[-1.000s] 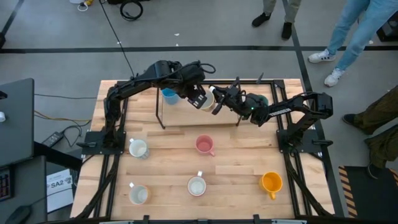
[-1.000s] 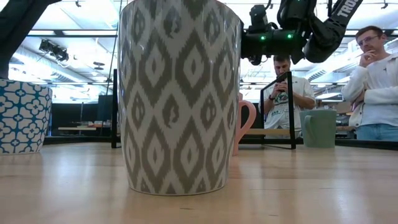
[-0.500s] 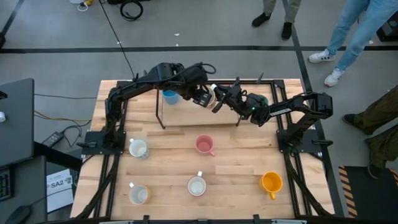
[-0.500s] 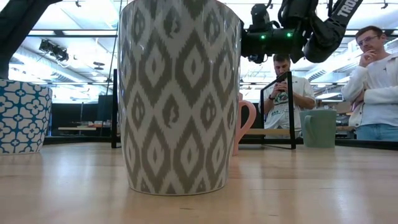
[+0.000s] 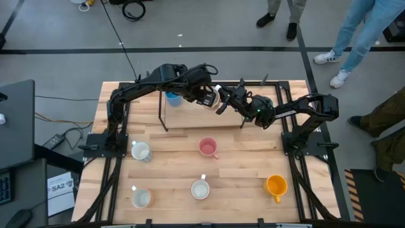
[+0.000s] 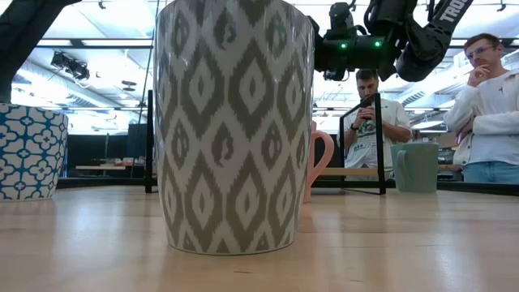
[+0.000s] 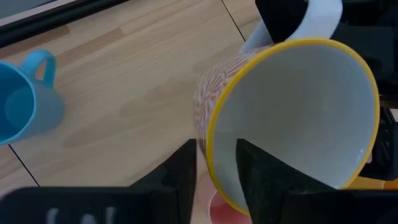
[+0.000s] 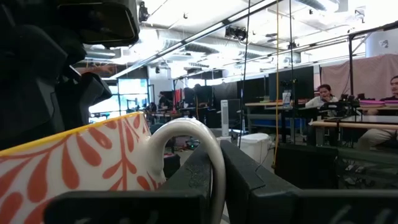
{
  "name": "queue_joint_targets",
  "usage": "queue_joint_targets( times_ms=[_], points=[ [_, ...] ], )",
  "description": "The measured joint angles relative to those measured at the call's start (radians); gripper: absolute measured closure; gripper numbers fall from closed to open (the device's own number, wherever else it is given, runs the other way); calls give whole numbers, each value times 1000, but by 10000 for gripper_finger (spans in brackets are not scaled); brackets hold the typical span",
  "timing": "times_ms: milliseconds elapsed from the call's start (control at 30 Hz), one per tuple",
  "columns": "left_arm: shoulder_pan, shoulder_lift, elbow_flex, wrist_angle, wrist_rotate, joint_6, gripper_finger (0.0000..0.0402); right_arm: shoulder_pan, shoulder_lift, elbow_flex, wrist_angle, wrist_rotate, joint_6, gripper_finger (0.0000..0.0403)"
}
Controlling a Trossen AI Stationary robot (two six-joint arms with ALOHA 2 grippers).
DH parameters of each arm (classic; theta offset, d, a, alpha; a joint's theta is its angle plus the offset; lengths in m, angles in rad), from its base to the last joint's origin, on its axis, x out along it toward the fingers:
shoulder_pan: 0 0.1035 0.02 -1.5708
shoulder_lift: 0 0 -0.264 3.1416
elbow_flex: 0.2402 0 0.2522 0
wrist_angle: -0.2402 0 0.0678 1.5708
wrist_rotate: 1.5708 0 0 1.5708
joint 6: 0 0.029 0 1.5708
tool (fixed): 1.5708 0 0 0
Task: Place coffee mugs
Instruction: Put the orange patterned mug on the shelf
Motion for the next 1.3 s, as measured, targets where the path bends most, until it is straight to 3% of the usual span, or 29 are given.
queue_joint_targets(
  times_ms=[233, 500, 667, 1000, 1300],
  points=[
    [5, 0, 0, -10, -37, -13, 374, 0, 0, 0, 5, -2, -11, 368],
    [13, 0, 0, -44, -72, 133, 377, 5, -1, 0, -6, -33, 23, 338],
    [32, -1, 1, -81, -58, 242, 377, 0, 0, 0, -27, -183, 90, 313],
    [73, -1, 0, -151, -23, 435, 377, -4, -1, 1, -155, -247, 140, 197],
    [91, -1, 0, -185, -36, 699, 377, -36, -40, 0, -347, -493, 272, 150]
  ],
)
